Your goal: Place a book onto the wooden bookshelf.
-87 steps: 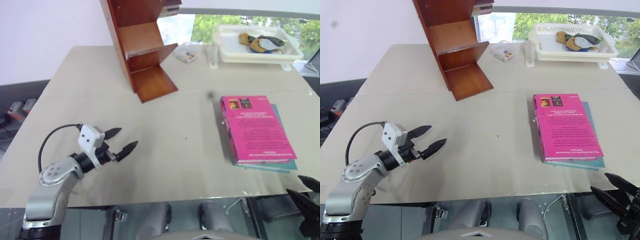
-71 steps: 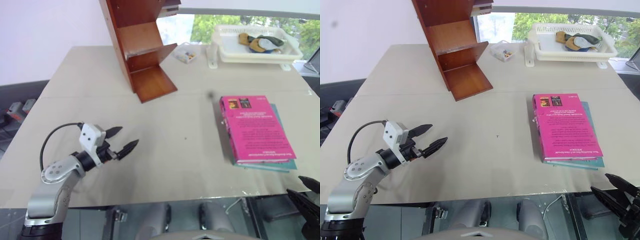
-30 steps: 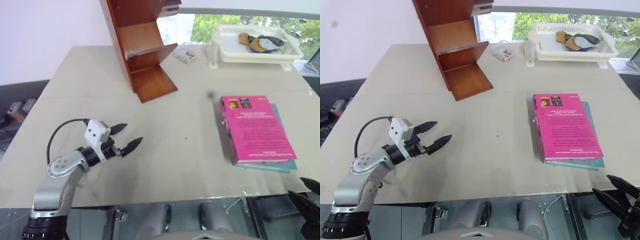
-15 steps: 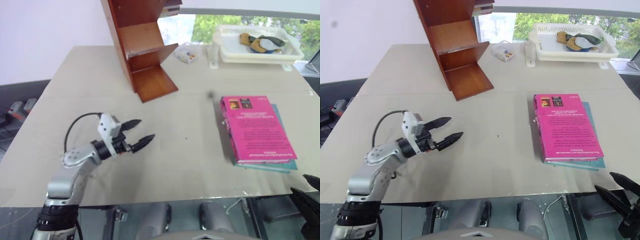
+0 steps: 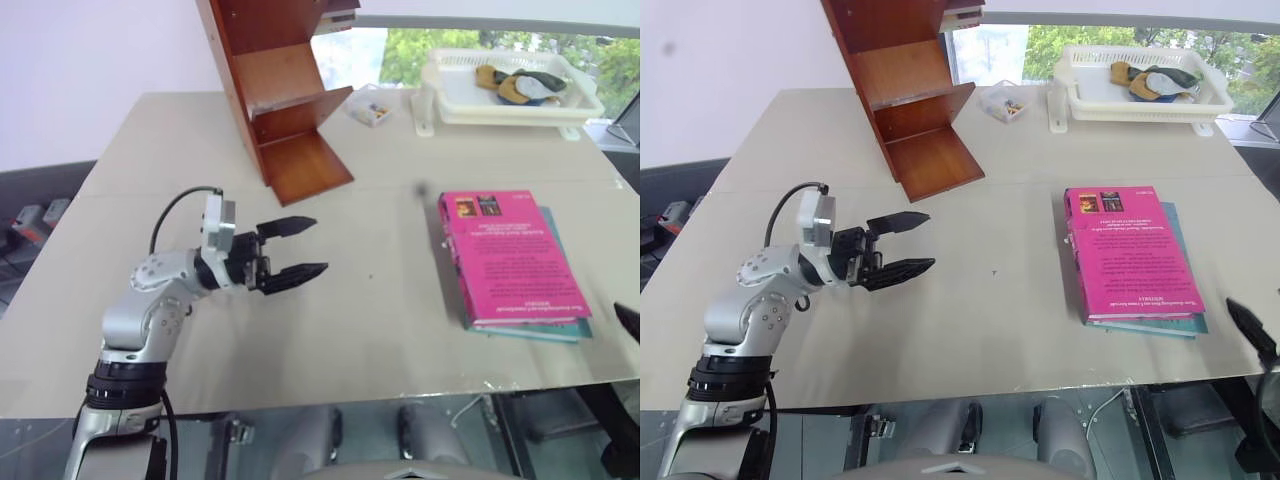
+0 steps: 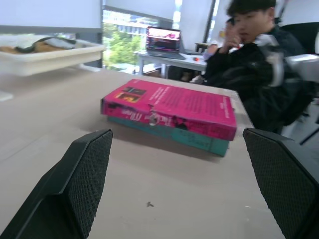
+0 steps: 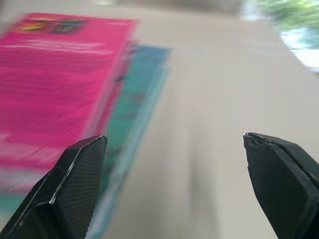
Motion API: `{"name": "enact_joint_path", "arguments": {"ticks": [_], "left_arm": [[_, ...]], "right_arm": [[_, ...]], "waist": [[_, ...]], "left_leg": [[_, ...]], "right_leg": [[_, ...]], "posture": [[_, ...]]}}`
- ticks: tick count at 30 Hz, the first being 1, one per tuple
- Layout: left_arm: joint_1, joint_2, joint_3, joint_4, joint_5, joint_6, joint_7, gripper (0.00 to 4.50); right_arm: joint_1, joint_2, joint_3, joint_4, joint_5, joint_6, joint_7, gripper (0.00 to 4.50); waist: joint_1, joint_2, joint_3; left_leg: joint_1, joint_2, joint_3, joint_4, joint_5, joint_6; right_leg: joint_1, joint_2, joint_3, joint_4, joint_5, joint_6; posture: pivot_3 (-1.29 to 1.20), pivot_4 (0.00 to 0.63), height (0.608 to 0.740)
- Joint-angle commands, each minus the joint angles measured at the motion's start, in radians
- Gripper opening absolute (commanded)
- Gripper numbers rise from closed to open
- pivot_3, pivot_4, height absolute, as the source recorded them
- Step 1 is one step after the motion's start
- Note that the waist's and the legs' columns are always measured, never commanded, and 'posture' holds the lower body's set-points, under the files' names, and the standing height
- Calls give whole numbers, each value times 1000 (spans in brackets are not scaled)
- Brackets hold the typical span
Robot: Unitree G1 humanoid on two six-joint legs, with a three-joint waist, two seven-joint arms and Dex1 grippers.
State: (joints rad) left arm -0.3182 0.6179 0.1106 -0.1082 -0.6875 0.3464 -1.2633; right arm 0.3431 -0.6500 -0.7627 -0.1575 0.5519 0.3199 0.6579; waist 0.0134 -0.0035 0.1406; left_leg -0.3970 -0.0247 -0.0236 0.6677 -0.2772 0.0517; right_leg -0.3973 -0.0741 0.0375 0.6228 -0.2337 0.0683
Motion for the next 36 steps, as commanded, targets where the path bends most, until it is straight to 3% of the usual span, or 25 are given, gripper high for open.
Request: {"name": "enact_joint_path", "arguments": {"ticks": [1, 8, 15, 19, 22, 27, 36], "left_arm": [[-13, 35, 24, -18, -5, -29, -47, 4456], [-39, 125, 30, 7, 9, -59, -139, 4456], [-59, 137, 22, 15, 27, -83, -154, 4456], [-58, 127, 19, 8, 30, -86, -142, 4456], [-40, 119, 25, -14, 25, -77, -121, 4456], [-22, 118, 28, -26, 25, -74, -103, 4456], [-9, 120, 31, -34, 14, -64, -85, 4456]], "right_arm": [[-83, -30, 10, 42, -65, 72, -153, 4500], [-276, -36, 97, 152, -133, 131, -265, 4500], [-481, -72, 234, 407, -237, 211, -334, 4500], [-536, -82, 303, 486, -263, 184, -276, 4500], [-532, -98, 391, 461, -246, 205, -133, 4500], [-550, -100, 430, 458, -232, 191, -34, 4500], [-674, -48, 506, 506, -241, 178, 16, 4500]], "waist": [[1, 0, 0], [0, 1, 1], [-6, 1, 1], [-7, 1, 2], [-14, 1, 2], [-32, -1, 2], [-47, -1, 2]], "left_leg": [[0, 0, 0, 0, 0, 0], [0, 0, -1, 0, 0, 0], [1, -1, 0, 1, 0, 1], [1, 0, -1, 1, 1, 1], [1, 0, -1, 1, 1, 1], [2, 1, -1, 1, 0, 1], [3, 3, -1, 1, 1, 0]], "right_leg": [[0, 1, 0, 0, 0, 0], [0, 3, -6, 0, 0, 0], [1, 8, -6, 1, 0, 0], [1, 10, -7, 2, 1, 2], [1, 10, -7, 2, 2, 3], [2, 10, -7, 3, 2, 4], [2, 12, -6, 4, 2, 4]], "posture": [[0, 150, 740], [0, 150, 740], [0, 150, 740], [0, 150, 740], [0, 150, 740], [0, 150, 740], [0, 150, 740]]}}
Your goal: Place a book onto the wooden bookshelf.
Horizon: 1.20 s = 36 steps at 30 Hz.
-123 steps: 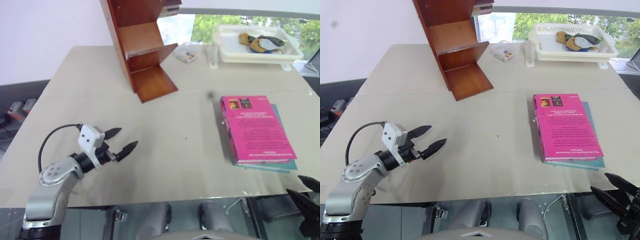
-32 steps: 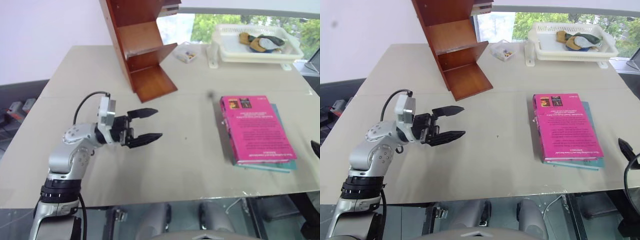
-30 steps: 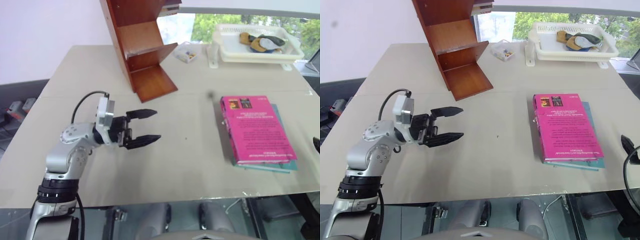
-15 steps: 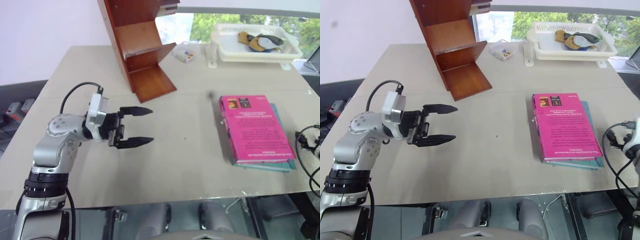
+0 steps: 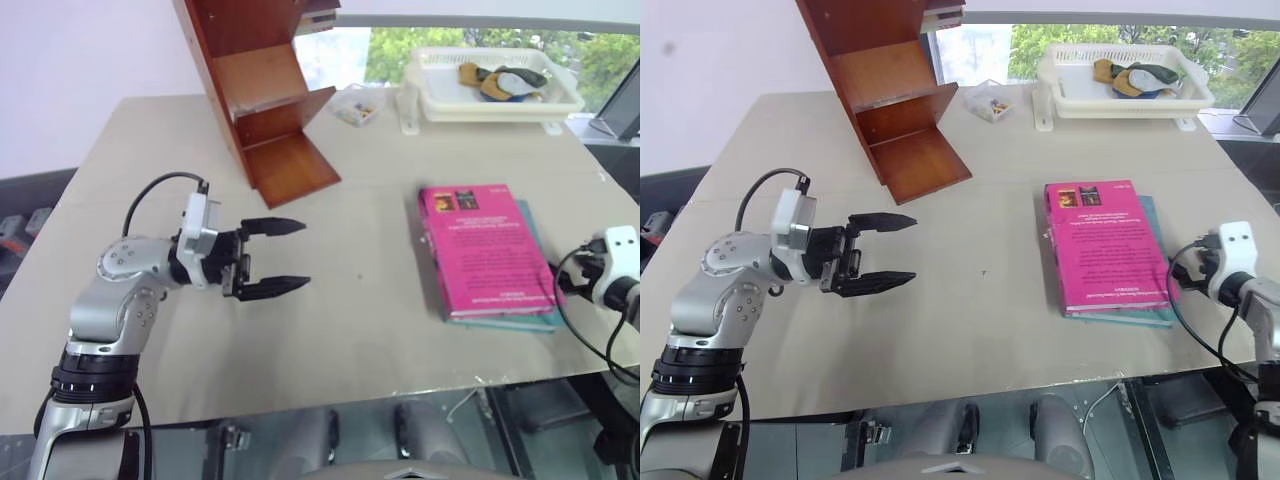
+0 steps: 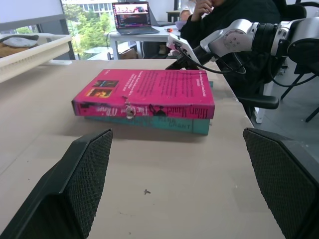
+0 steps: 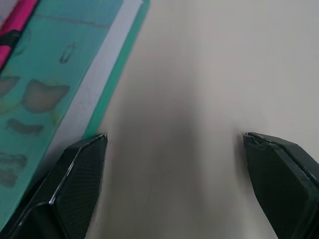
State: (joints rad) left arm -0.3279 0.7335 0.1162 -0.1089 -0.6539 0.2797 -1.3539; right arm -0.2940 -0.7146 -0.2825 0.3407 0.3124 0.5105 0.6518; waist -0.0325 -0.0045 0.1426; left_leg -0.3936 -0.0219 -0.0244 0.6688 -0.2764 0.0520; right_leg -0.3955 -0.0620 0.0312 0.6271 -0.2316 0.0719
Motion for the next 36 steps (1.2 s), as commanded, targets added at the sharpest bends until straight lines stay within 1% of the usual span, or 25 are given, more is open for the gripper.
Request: {"name": "enact_joint_path", "arguments": {"ticks": [1, 7, 12, 17, 22, 25, 28, 30, 33, 34, 36], "left_arm": [[2, 5, 26, -34, -20, 4, 6, 4456], [8, 6, 31, -34, -28, 15, 14, 4456], [19, 14, 34, -30, -21, 13, 17, 4456], [36, 17, 36, -36, -22, 12, 16, 4456], [37, 14, 42, -25, -33, 20, 23, 4456], [38, 14, 40, -13, -28, 16, 23, 4456], [32, -1, 28, 6, -13, 21, 51, 4456], [25, -36, 8, 3, -32, 92, 124, 4456], [27, -137, -17, -27, -98, 229, 269, 4456], [26, -160, -16, -32, -114, 263, 301, 4456], [15, -201, -9, -30, -144, 335, 367, 4456]], "right_arm": [[-50, 23, 33, 14, -3, -18, 24, 4500], [-117, 67, 73, 55, -24, -47, 28, 4500], [-161, 125, 118, 92, -53, -91, 29, 4500], [-190, 160, 131, 112, -70, -122, 20, 4500], [-205, 178, 137, 114, -86, -158, 16, 4500], [-207, 168, 131, 119, -95, -180, 11, 4500], [-180, 125, 111, 97, -117, -208, 1, 4500], [-137, 81, 85, 57, -121, -208, 2, 4500], [-1, 0, -21, -110, -73, -158, 9, 4500], [38, -16, -51, -160, -55, -139, 11, 4500], [109, -32, -106, -255, -22, -120, 13, 4500]], "waist": [[-3, 0, 0], [-6, 0, 0], [-8, 0, 0], [-8, 0, 0], [-7, 0, 0], [-6, 0, 0], [-3, 1, 1], [3, 1, 1], [31, 3, 2], [41, 3, 2], [43, 2, 2]], "left_leg": [[0, 0, 0, 0, 0, 0], [0, 0, 0, 0, 0, 0], [0, 0, 0, 0, 0, 0], [0, 0, 0, 0, 0, -1], [0, 0, 0, 0, 0, -1], [0, -1, -1, -1, 0, -1], [-1, -2, -1, -1, 0, -1], [-1, -3, -1, -1, 0, -1], [-3, -4, -3, -1, 0, -1], [-4, -5, -4, -1, 0, -1], [-5, -5, -4, 0, 0, -1]], "right_leg": [[0, 0, 0, 0, 0, 0], [0, 0, 0, 0, 0, 0], [0, -1, 1, 0, 0, 0], [0, -2, 1, 0, 0, 0], [-1, -5, 1, 0, 0, -1], [-1, -6, 0, 0, 0, -1], [-1, -8, 0, 0, 0, -1], [-1, -8, 0, -1, 0, -1], [-1, -8, -3, -1, 0, 0], [-1, -8, -3, -1, 0, 0], [-2, -9, -3, -2, 0, 0]], "posture": [[0, 150, 740], [0, 150, 740], [0, 150, 740], [0, 150, 740], [0, 150, 740], [0, 150, 740], [0, 150, 740], [0, 150, 740], [0, 150, 740], [0, 150, 740], [0, 150, 740]]}}
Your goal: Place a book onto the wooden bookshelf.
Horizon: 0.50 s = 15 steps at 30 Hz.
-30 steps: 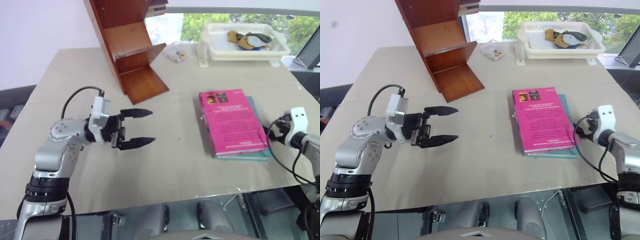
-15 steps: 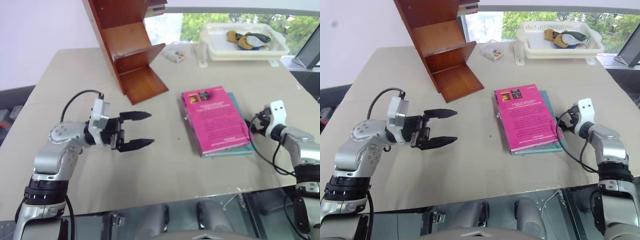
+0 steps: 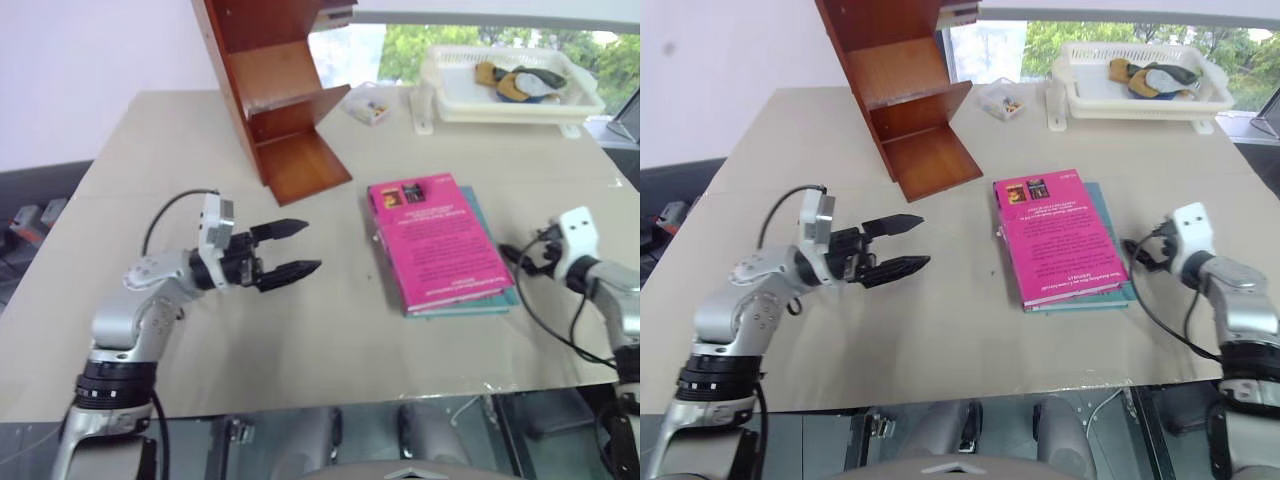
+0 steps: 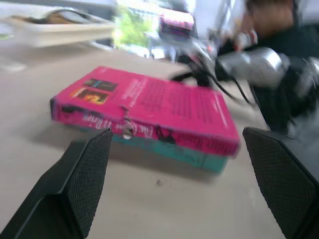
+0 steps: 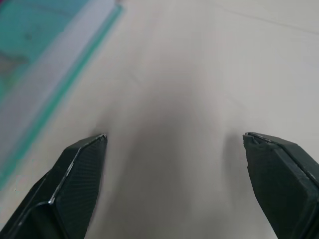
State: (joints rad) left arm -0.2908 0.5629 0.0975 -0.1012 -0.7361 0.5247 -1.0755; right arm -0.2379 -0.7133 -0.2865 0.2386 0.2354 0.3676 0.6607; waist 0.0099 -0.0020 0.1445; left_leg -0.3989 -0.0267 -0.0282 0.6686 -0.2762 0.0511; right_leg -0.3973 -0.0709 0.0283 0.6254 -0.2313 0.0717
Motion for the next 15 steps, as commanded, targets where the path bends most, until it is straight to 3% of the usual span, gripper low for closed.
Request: {"name": "enact_joint_path", "arguments": {"ticks": [1, 8, 15], "left_arm": [[-32, -51, 16, -30, -92, 142, 124, 4456], [-178, -174, 22, 151, -223, 437, 247, 4456], [-263, -189, -94, 285, -136, 581, 258, 4456]], "right_arm": [[88, -39, -127, -203, 66, 33, 1, 4500], [366, -34, -358, -561, 214, 140, 32, 4500], [543, 42, -510, -915, 618, 228, 111, 4500]], "waist": [[0, 0, 0], [3, 0, 0], [-11, -1, 0]], "left_leg": [[0, 0, 0, 0, 0, 0], [3, 2, -1, 2, 1, 0], [4, 2, -2, 2, 1, 0]], "right_leg": [[0, 0, 0, 0, 0, 0], [3, 7, -1, 3, 0, 0], [4, 8, -1, 3, 0, 0]], "posture": [[0, 150, 740], [0, 150, 740], [0, 150, 740]]}}
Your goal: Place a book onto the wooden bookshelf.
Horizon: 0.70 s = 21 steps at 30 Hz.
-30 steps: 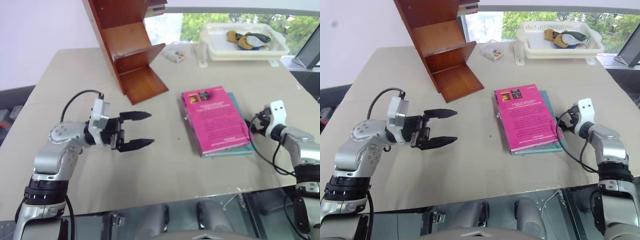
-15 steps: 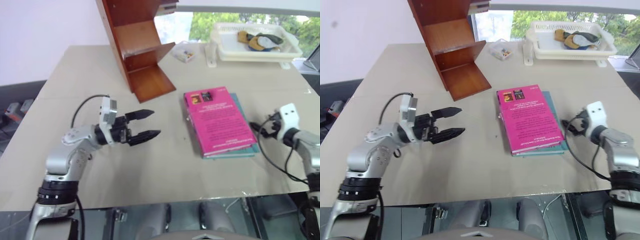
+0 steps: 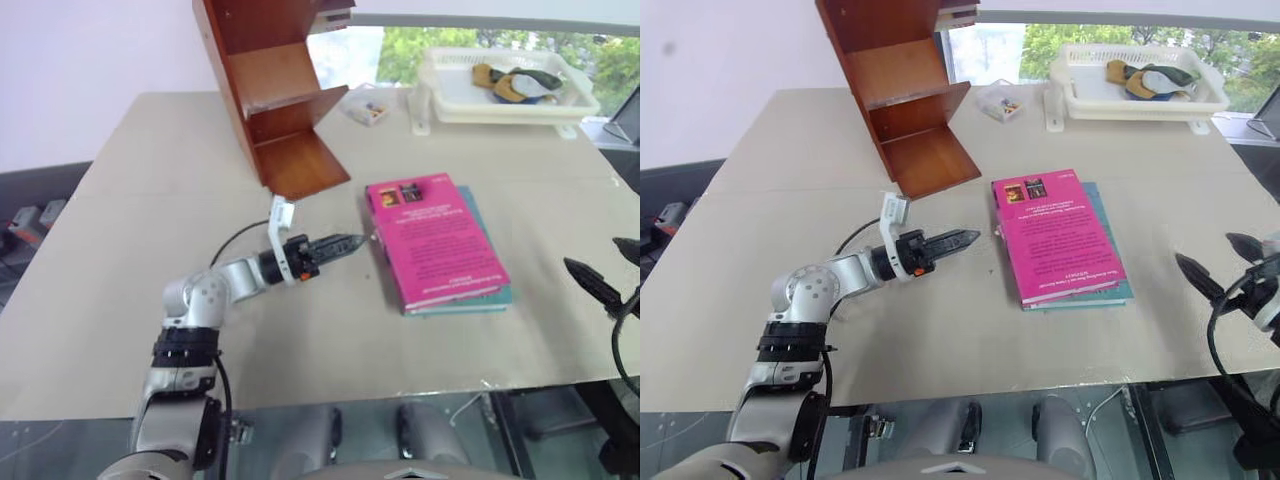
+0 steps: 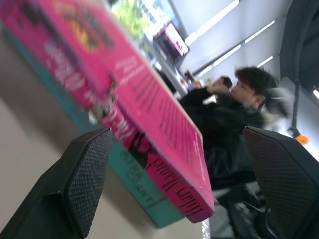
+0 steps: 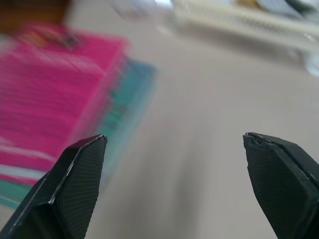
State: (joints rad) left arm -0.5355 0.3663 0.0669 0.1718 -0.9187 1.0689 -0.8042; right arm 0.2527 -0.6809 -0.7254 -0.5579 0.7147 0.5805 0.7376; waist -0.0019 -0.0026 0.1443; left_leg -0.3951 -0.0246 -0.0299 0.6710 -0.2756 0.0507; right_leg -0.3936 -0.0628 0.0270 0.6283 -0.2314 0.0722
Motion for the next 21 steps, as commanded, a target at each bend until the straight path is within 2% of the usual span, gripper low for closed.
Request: {"name": "enact_joint_path", "arguments": {"ticks": [1, 7, 11, 15, 21], "left_arm": [[-23, 9, -96, 18, 72, 42, -17, 4456], [-69, -75, -114, 120, 107, 102, 24, 4456], [-81, -158, -58, 151, 75, 176, 73, 4456], [-104, -252, 53, 229, 37, 256, 155, 4456], [-144, -334, 171, 336, 43, 296, 271, 4456]], "right_arm": [[90, 14, -87, -145, 175, 23, 45, 4500], [303, 21, -148, -201, 266, 56, 68, 4500], [437, 6, -257, -211, 323, 65, 113, 4500], [481, -5, -310, -200, 314, 49, 114, 4500], [508, -7, -336, -216, 315, 40, 110, 4500]], "waist": [[1, 0, 0], [19, -2, 0], [19, -2, -1], [17, -4, -1], [20, -5, -1]], "left_leg": [[0, 0, 0, 0, 0, 0], [-1, -1, 0, 0, 0, 0], [-1, -1, 0, 0, 0, 0], [-1, 0, 0, 0, 0, 0], [-1, -1, 0, 0, 0, 0]], "right_leg": [[0, 0, 0, 0, 0, 0], [1, -1, 0, -2, 0, 0], [1, -3, 0, -2, 0, 0], [0, -3, 0, -2, 0, 0], [1, -3, -1, -2, -1, 0]], "posture": [[0, 150, 740], [0, 150, 740], [0, 150, 740], [0, 150, 740], [0, 150, 740]]}}
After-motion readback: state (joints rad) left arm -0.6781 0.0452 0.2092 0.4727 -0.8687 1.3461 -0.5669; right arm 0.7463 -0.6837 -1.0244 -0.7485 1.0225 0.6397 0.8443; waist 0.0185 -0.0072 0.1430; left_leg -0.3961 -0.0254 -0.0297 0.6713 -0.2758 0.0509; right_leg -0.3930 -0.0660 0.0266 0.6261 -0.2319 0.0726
